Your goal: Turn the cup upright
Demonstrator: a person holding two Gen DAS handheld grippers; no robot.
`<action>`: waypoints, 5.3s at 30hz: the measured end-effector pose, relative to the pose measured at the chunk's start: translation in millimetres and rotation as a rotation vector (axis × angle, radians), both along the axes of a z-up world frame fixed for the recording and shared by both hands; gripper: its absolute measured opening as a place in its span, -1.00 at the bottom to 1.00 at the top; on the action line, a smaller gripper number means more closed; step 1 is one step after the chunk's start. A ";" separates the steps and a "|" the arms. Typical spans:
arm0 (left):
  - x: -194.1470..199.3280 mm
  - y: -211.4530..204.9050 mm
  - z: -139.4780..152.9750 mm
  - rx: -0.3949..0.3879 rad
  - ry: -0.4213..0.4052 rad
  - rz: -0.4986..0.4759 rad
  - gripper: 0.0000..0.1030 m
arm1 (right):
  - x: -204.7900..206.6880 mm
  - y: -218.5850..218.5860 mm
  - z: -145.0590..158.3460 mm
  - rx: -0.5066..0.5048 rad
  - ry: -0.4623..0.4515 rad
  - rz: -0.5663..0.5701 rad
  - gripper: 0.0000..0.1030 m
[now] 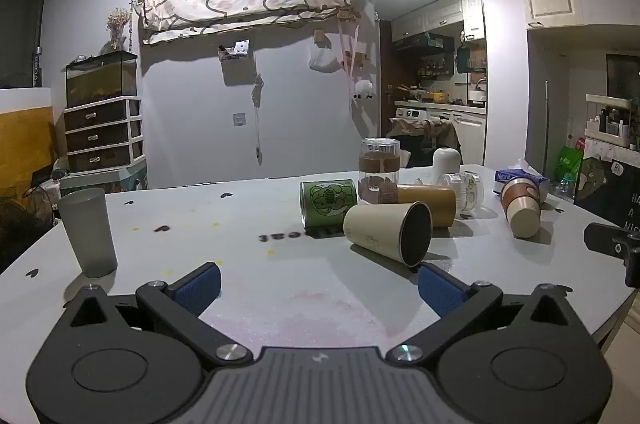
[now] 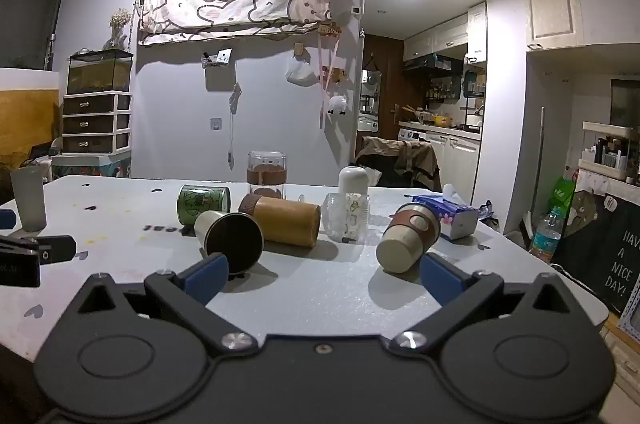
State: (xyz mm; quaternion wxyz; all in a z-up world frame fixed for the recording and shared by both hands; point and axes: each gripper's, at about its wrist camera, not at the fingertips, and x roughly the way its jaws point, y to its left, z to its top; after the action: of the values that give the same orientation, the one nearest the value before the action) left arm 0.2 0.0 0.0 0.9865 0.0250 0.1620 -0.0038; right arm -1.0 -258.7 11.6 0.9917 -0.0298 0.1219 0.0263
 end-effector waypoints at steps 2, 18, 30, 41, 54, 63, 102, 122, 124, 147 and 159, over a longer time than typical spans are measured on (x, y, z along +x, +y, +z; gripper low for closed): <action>0.1 -0.1 -0.2 0.001 -0.001 0.001 1.00 | -0.1 0.1 0.0 -0.002 -0.004 0.000 1.00; 0.0 -0.2 -0.5 -0.002 0.001 0.000 1.00 | 0.5 0.5 0.0 -0.008 -0.002 0.000 1.00; 0.2 -0.3 -0.5 -0.002 0.003 0.000 1.00 | 0.5 2.9 0.4 -0.008 0.001 0.001 1.00; 0.4 -0.4 -0.7 -0.002 0.002 -0.002 1.00 | 0.5 2.4 0.5 -0.009 0.002 0.002 1.00; 1.4 0.6 -1.0 -0.002 0.004 -0.002 1.00 | 3.5 2.4 -1.6 -0.008 0.008 0.004 1.00; 1.4 0.5 -1.0 -0.002 0.004 -0.002 1.00 | 3.6 2.5 -1.5 -0.008 0.009 0.005 1.00; -8.1 2.8 -8.5 -0.004 0.015 -0.011 1.00 | 34.2 4.4 -9.2 0.022 0.003 0.125 1.00; -9.7 24.7 -9.3 -0.069 0.040 -0.006 1.00 | 214.7 52.1 -46.8 -0.010 0.176 0.533 1.00; -8.5 26.9 -10.5 -0.076 0.047 -0.008 1.00 | 223.0 56.6 -52.7 0.007 0.200 0.536 1.00; -5.9 30.9 -15.2 -0.081 0.062 0.034 1.00 | 154.5 66.7 -63.1 -0.032 0.199 0.545 0.61; 2.1 34.0 -14.6 -0.061 0.059 0.032 1.00 | 79.1 65.4 -60.2 -0.001 0.173 0.662 0.61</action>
State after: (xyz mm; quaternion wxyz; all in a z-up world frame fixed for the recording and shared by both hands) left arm 2.2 34.0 -14.6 0.9815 -0.0076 0.1912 0.0064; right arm 78.1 -193.3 -48.6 0.9154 -0.0657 0.1894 0.3491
